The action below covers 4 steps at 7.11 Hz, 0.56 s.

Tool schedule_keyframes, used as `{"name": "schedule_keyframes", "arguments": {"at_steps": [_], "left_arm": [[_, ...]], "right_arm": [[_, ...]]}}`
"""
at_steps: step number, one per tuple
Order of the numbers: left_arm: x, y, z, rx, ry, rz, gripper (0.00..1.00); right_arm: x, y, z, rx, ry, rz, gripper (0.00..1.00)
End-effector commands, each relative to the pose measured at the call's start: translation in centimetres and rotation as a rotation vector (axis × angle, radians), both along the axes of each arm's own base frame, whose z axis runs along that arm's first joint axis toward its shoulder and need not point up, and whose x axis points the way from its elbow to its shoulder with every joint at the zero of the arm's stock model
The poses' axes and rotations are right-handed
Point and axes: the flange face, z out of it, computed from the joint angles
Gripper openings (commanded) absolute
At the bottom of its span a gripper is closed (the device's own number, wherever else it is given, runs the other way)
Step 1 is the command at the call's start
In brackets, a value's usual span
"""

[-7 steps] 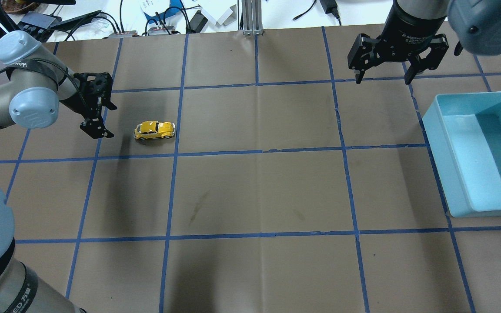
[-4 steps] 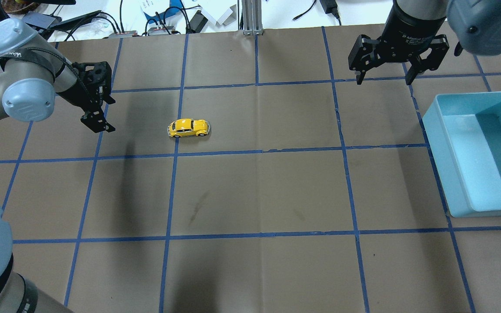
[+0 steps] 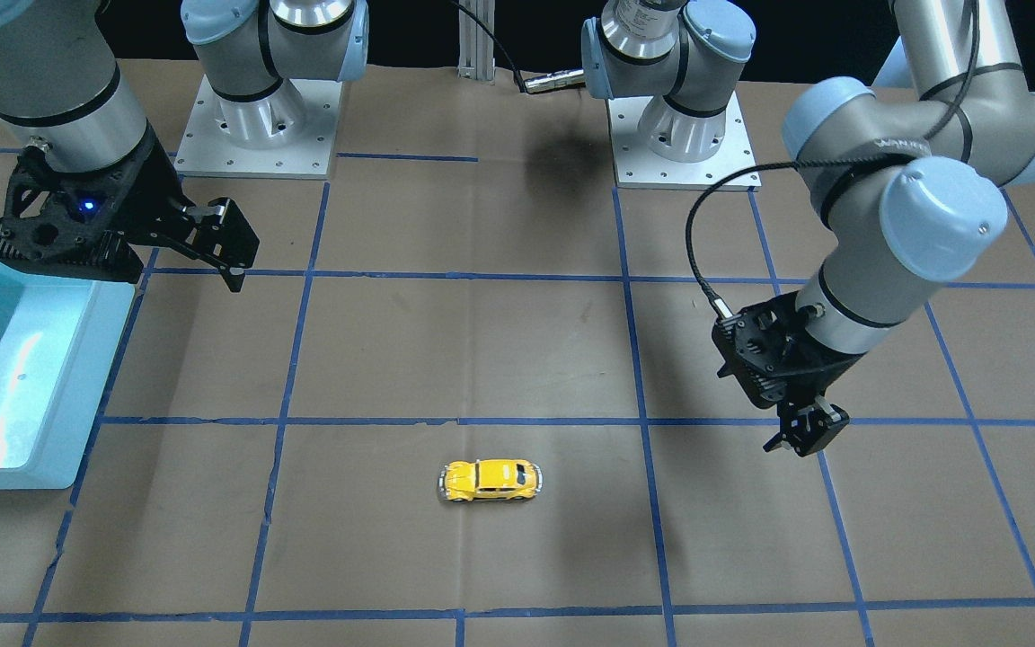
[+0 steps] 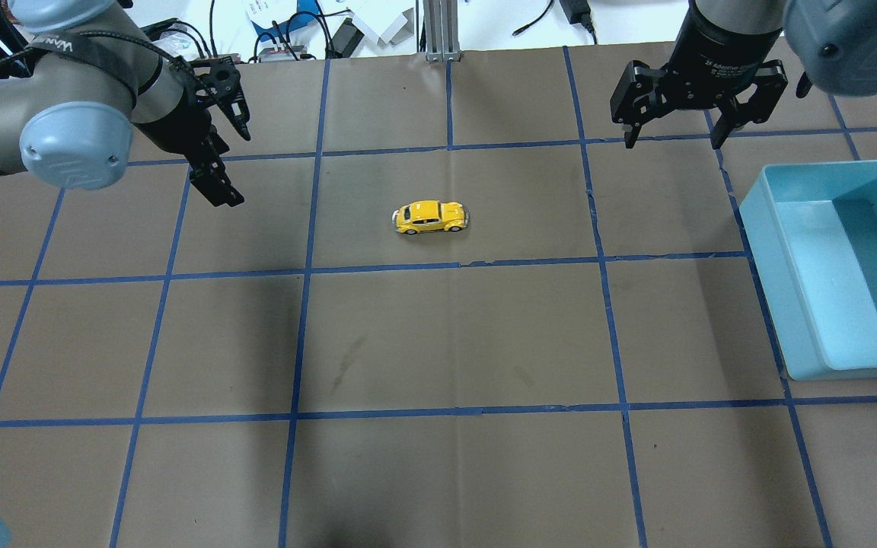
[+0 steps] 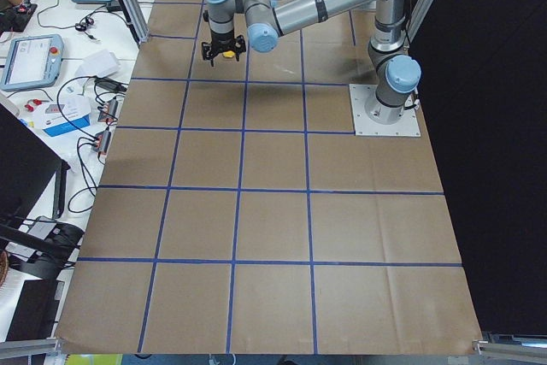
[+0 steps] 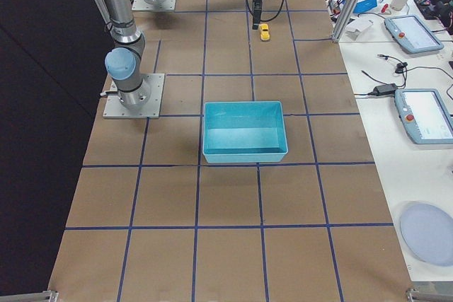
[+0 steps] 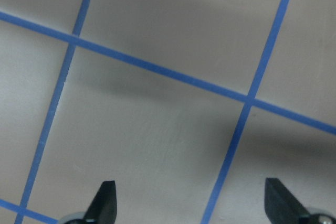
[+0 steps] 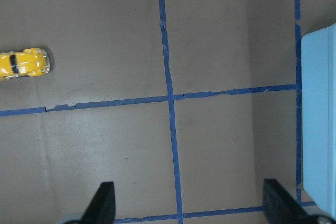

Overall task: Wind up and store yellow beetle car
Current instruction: 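Move the right gripper above the rolling car while the left arm withdraws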

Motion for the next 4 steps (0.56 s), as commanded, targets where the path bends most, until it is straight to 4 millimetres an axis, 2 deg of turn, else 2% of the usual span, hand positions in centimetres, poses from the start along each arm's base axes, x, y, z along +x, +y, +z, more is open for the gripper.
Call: {"name": "schedule_keyframes", "arguments": {"at_steps": [1, 2, 3, 4], "left_arm": [[-6.4, 3.5, 8.9, 0.016, -0.018, 0.109, 1.00], [-7.2, 5.1, 13.1, 0.014, -0.014, 0.167, 1.00], [-7.1, 6.8, 15.7, 0.022, -0.021, 0.256, 1.00], [-6.6, 8.4, 17.0, -0.006, -0.082, 0.365, 1.00]], "right_arm": [[0.0, 0.2, -0.9, 0.047, 0.001, 0.003, 1.00], [0.0, 0.7, -0.1, 0.083, -0.001, 0.003, 1.00], [-0.5, 0.9, 0.2, 0.088, 0.001, -0.006, 1.00], [-0.6, 0.9, 0.1, 0.096, 0.001, -0.002, 1.00]]}}
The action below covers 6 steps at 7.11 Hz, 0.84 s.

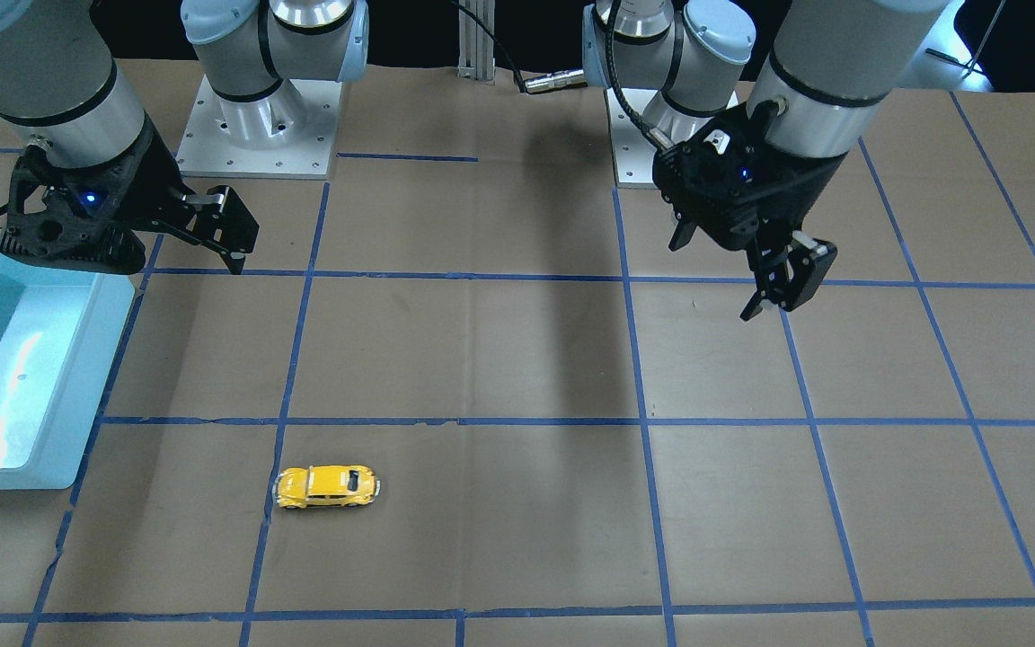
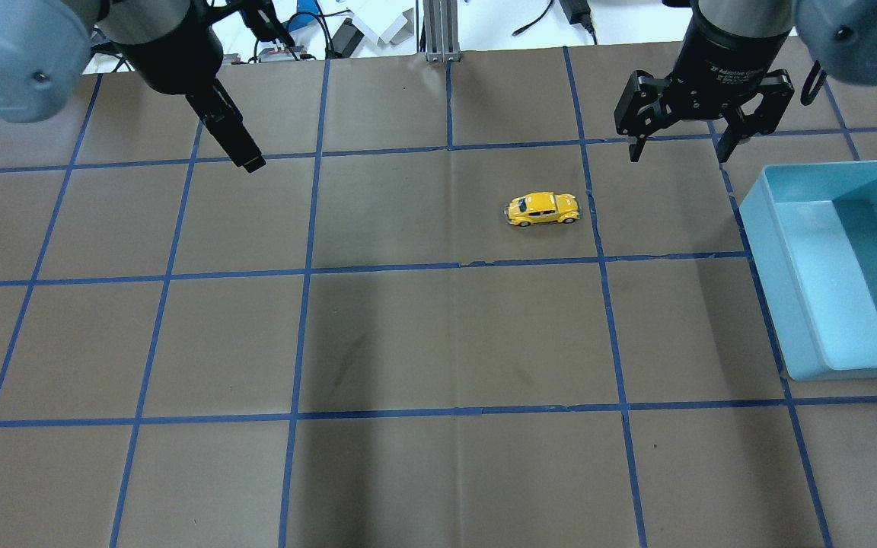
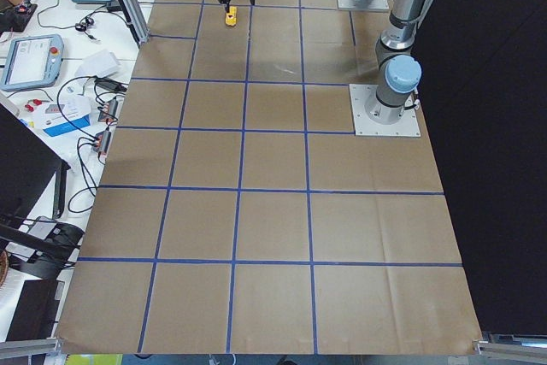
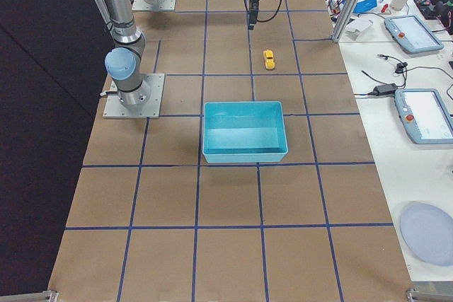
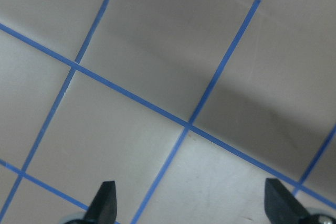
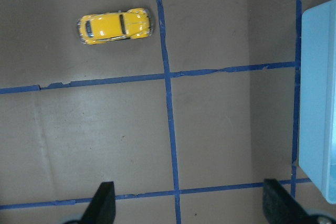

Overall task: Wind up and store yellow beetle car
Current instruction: 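Move the right gripper above the rolling car while the left arm withdraws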

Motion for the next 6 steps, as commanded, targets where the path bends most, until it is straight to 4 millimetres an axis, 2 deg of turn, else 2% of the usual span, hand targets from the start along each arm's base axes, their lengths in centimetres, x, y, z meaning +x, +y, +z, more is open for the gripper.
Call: {"name": "schedule_keyframes", "arguments": {"at_steps": [1, 2, 3, 4, 6], "left_arm": [[0.6, 3.9, 3.6, -0.037, -0.080, 0.180, 1.00], [0.8, 5.0, 3.5, -0.032, -0.072, 0.227, 1.00], [0.8, 6.1, 3.6, -0.043, -0.061, 0.375, 1.00], [0.8, 6.3, 3.5, -0.044, -0.043, 0.509, 1.00], [0.5, 7.5, 3.1, -0.012, -0.019, 0.692, 1.00]], "right_arm": [[0.1, 0.2, 0.2, 0.012, -0.023, 0.005, 1.00], [0.3, -0.1, -0.3, 0.016, -0.025, 0.008, 1.00], [0.2, -0.3, -1.0, 0.027, -0.025, 0.028, 1.00], [0.0, -0.8, -1.9, 0.022, -0.035, 0.144, 1.00], [-0.3, -2.0, -1.9, -0.018, -0.048, 0.477, 1.00]]}}
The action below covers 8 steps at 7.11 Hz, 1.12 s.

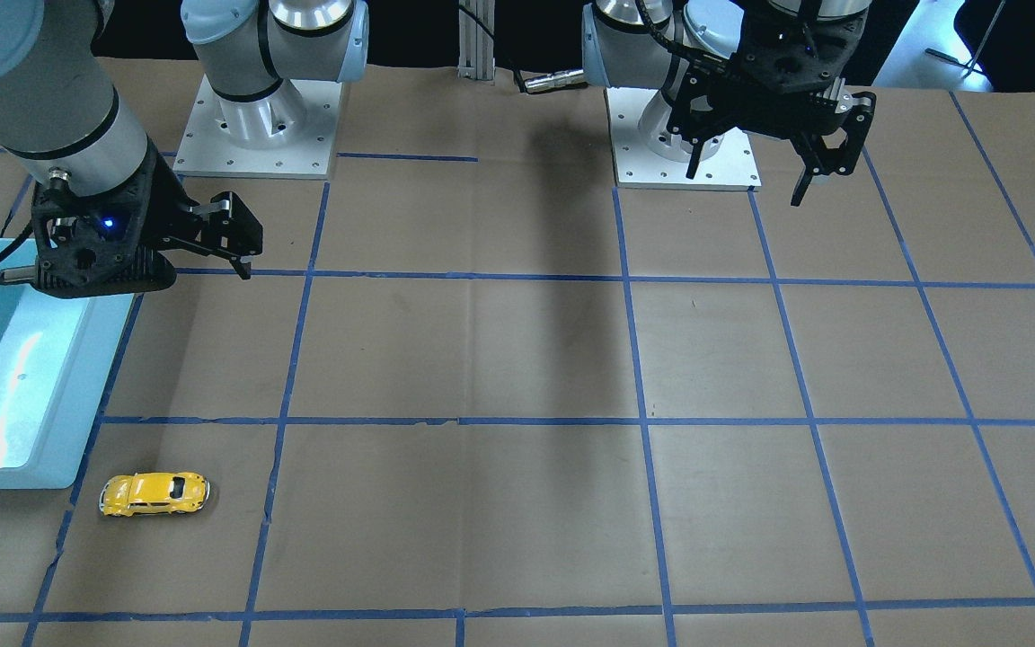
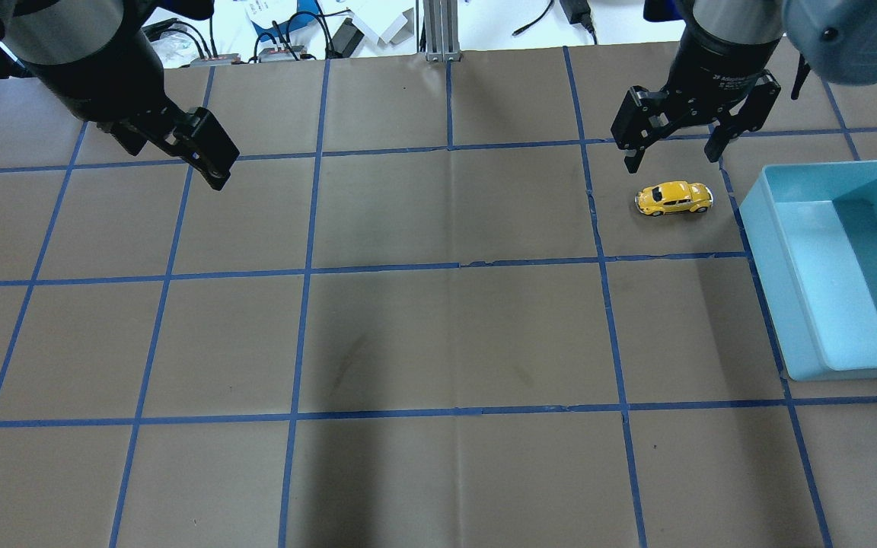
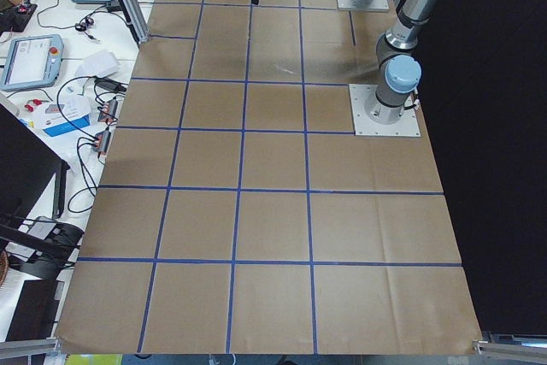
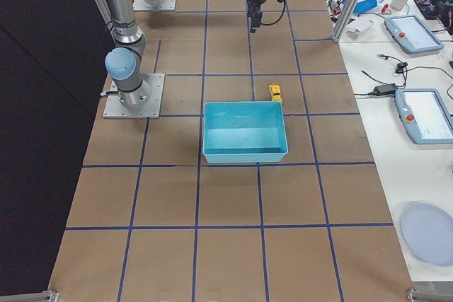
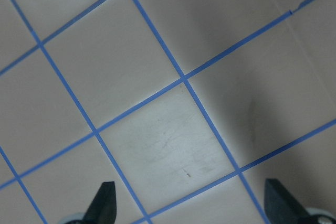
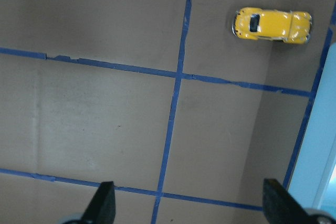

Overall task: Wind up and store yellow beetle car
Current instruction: 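Move the right gripper above the rolling car while the left arm withdraws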

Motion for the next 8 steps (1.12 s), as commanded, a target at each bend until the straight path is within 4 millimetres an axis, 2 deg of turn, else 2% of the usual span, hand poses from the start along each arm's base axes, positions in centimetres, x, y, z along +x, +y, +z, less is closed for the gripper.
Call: {"name": "schedule_keyframes", "arguments": {"at_steps": [1, 3, 4, 5, 7, 8], "left_arm": [[-0.5, 1.3, -0.3, 0.018, 0.059, 0.149, 1.00], [-1.0, 0.5, -0.5, 0.014, 0.114, 0.249, 1.00], [-0.7, 0.6, 0.1, -0.001, 0.109, 0.249, 1.00], [-0.6, 0.6, 0.1, -0.003, 0.106, 0.249, 1.00], [1.1, -0.4, 0.4, -0.023, 0.048, 0.277, 1.00], [2.1, -0.8, 0.4, -0.023, 0.052, 0.299, 1.00]], "right_arm": [[-0.7, -1.7, -0.9, -0.035, -0.012, 0.319, 1.00], [-3.3, -2.7, -1.7, -0.059, -0.012, 0.612, 1.00], [-4.3, -3.1, -2.3, -0.046, -0.013, 0.737, 1.00], [-5.3, -4.5, -4.1, -0.034, -0.025, 0.826, 1.00], [-8.8, -7.5, -7.7, -0.054, -0.032, 1.005, 1.00], [-10.4, -9.2, -10.7, -0.056, -0.044, 1.124, 0.98]]}}
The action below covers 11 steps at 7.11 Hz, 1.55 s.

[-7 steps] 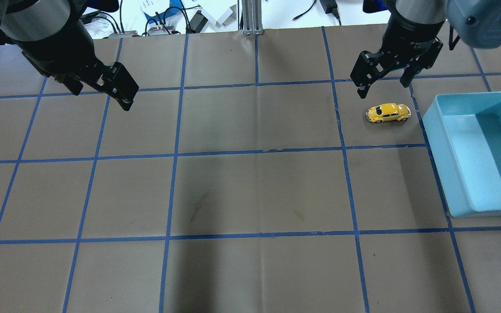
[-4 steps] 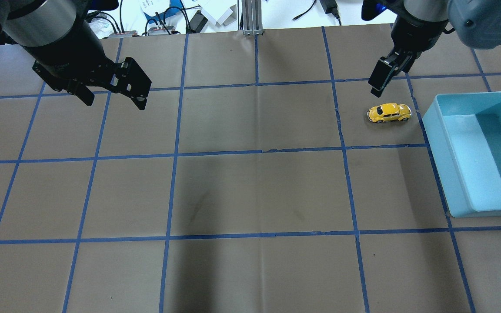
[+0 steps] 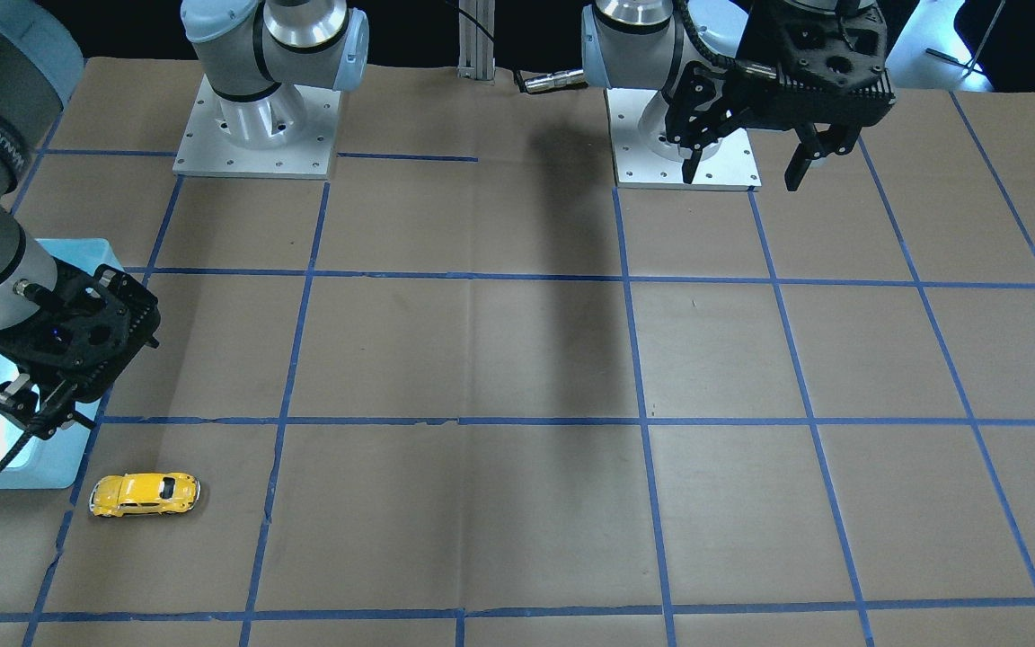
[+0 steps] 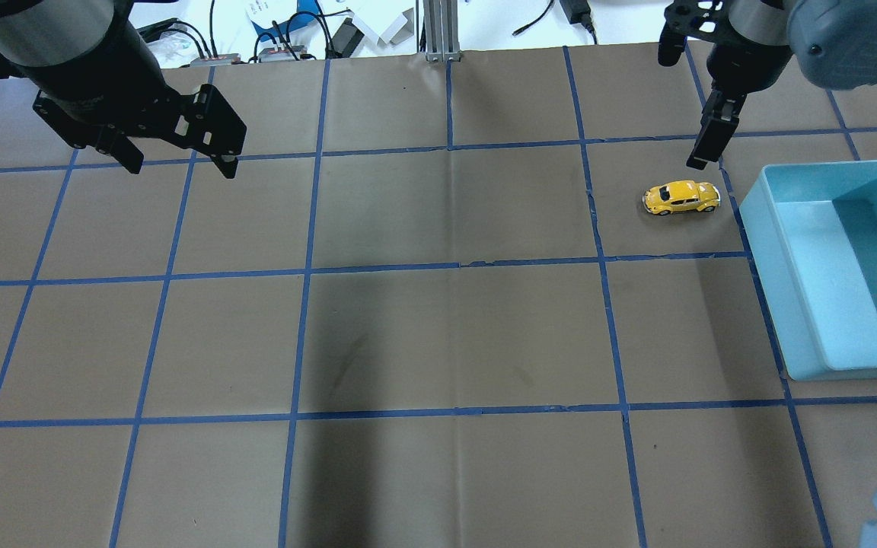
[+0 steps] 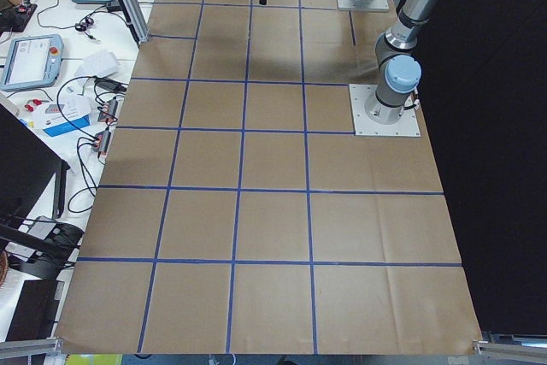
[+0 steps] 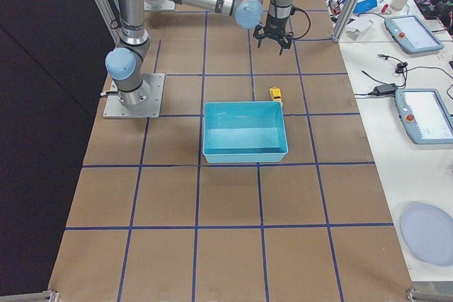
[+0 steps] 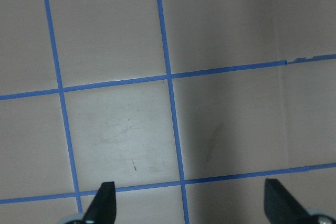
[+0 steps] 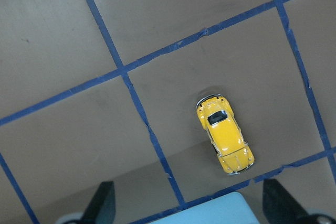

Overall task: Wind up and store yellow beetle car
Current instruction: 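Lower the right gripper and grasp the yellow car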

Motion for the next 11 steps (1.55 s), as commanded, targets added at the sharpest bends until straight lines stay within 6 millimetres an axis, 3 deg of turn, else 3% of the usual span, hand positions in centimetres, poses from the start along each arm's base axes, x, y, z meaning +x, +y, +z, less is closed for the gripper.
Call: {"name": "schedule_keyframes", "arguments": {"at_steps": [1, 2, 4, 6, 7, 9, 11], "left_arm": [[3.3, -1.2, -0.2, 0.004, -0.001, 0.070, 1.00], [5.1, -1.5, -0.4, 0.010, 0.004, 0.106, 1.00], [4.9, -1.1, -0.1, 0.013, 0.002, 0.102, 1.00], [4.7, -1.0, -0.2, 0.016, 0.004, 0.099, 1.00], [4.7, -1.0, -0.2, 0.018, 0.004, 0.093, 1.00], [4.7, -0.9, -0.1, 0.015, 0.002, 0.088, 1.00], [4.8, -0.8, 0.0, 0.015, 0.001, 0.090, 1.00]], "right_arm": [[-2.4, -2.2, -6.5, 0.041, -0.024, 0.219, 0.97], [-2.8, -2.9, -8.8, 0.012, -0.002, 0.311, 0.95], [-3.2, -3.6, -13.5, 0.017, -0.009, 0.395, 0.95], [-3.8, -4.7, -14.9, -0.018, 0.043, 0.488, 0.95], [-3.9, -5.0, -16.3, -0.007, 0.042, 0.485, 0.95], [-4.1, -5.2, -17.2, -0.009, 0.045, 0.462, 0.92], [-4.0, -4.4, -19.2, 0.029, 0.033, 0.426, 0.88]]}}
